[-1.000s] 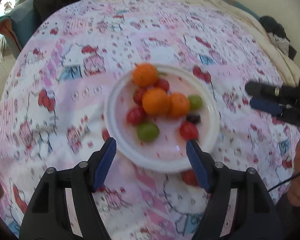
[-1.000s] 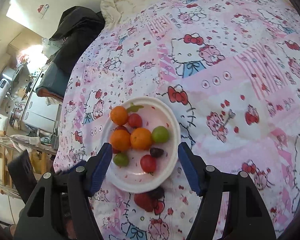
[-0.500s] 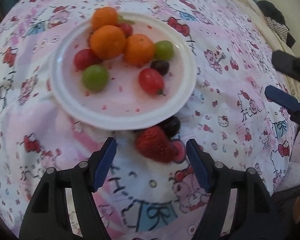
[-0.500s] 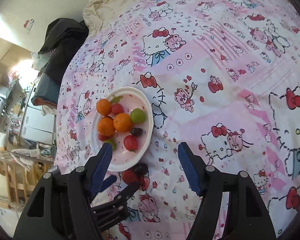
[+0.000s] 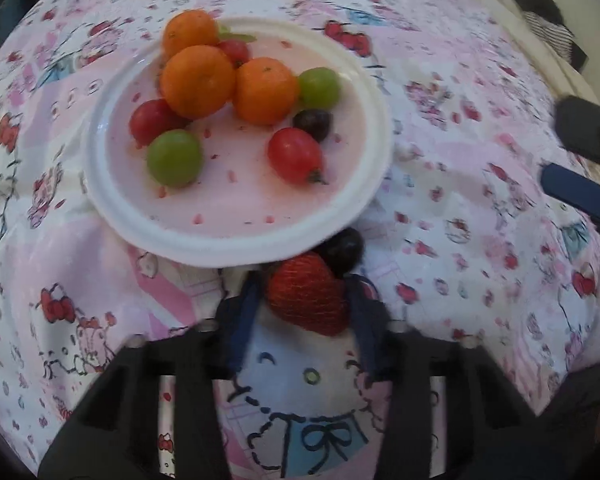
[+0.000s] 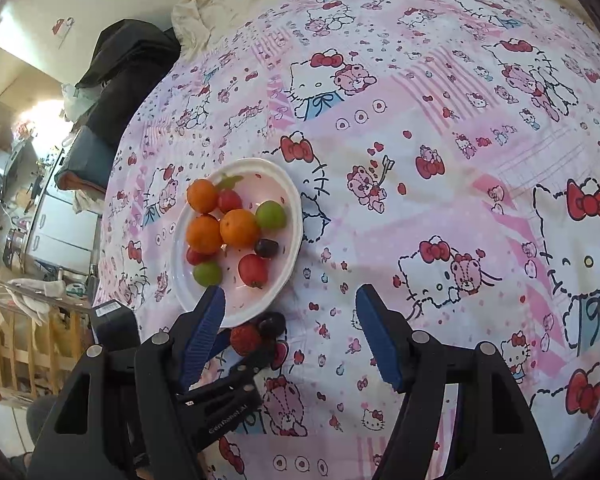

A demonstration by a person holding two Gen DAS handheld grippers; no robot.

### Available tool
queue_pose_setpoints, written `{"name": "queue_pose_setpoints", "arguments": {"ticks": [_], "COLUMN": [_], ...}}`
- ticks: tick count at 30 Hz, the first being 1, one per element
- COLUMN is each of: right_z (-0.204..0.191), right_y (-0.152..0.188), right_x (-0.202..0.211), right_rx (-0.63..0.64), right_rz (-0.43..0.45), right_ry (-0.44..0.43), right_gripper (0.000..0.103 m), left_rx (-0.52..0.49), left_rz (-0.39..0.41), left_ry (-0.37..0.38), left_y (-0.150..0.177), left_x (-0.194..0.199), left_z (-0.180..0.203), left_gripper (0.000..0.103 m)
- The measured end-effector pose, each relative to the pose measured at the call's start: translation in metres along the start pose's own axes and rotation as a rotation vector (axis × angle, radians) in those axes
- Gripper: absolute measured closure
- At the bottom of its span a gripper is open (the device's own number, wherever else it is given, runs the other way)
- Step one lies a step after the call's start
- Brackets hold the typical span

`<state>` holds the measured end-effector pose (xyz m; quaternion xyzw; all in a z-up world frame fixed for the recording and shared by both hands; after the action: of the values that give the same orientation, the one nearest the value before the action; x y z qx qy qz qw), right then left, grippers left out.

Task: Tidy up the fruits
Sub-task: 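Grasp the red strawberry beside the plate with the left tool, then grasp a dark cherry beside the plate with the right tool while the left tool holds the strawberry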

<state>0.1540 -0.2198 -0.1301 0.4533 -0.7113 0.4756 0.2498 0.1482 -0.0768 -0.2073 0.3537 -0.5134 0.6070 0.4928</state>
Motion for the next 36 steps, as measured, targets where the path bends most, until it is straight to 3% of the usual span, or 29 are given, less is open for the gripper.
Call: {"name": "queue_pose_setpoints", "arguments": {"ticks": [11, 18, 19, 21, 22, 28, 30, 31, 36], "right_z": [-0.005, -0.019, -0.021, -0.028, -0.033, -0.057, -0.063, -0.063, -0.059], "right_y": [0.006, 0.02, 0.021, 0.026, 0.029, 0.04, 0.039, 0.038, 0.038], "right_x": [-0.011, -0.045, -0.052, -0.067, -0.075, -0.112, -0.116, -0.117, -0.111], "right_rx": [0.037, 0.134, 0.143, 0.182, 0.212, 0.36, 0.413, 0.421, 0.413], "right_rz": [-0.037, -0.134, -0.143, -0.187, -0.212, -0.282, -0.275, -0.275, -0.271], "right_ry": [0.021, 0.059, 0.063, 0.056, 0.069, 0.153, 0.194, 0.207, 0.171], "right_gripper": [0.033, 0.034, 0.035, 0.052, 0.055, 0.06, 0.073, 0.075, 0.076], "left_rx": [0.056, 0.104, 0.114, 0.143, 0.15, 0.166, 0.163, 0.163, 0.171], "left_rz": [0.036, 0.086, 0.082, 0.075, 0.074, 0.084, 0.094, 0.097, 0.105], "left_ry": [0.019, -0.096, -0.102, -0.113, -0.115, -0.113, -0.124, -0.128, -0.129], "left_y": [0.007, -0.002, -0.002, -0.002, -0.003, -0.004, -0.005, -0.006, -0.008], "left_x": [0.054, 0.089, 0.089, 0.088, 0.087, 0.084, 0.083, 0.083, 0.081], "left_z": [-0.029, -0.08, -0.085, -0.096, -0.099, -0.104, -0.104, -0.105, -0.104], "left_gripper": [0.069, 0.069, 0.069, 0.069, 0.069, 0.069, 0.069, 0.069, 0.069]}}
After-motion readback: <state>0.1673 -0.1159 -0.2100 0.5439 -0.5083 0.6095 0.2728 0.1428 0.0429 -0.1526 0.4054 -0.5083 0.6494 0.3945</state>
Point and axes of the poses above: each gripper's, at about its wrist camera, not at the fingertips, and x roughly against the way its jaws point, z to its right, y to its underside, the point moved 5 cm from there along -x, roughly the way its jaws point, and after that the axes turned 12 degrees about x, right-handed, at the moved point
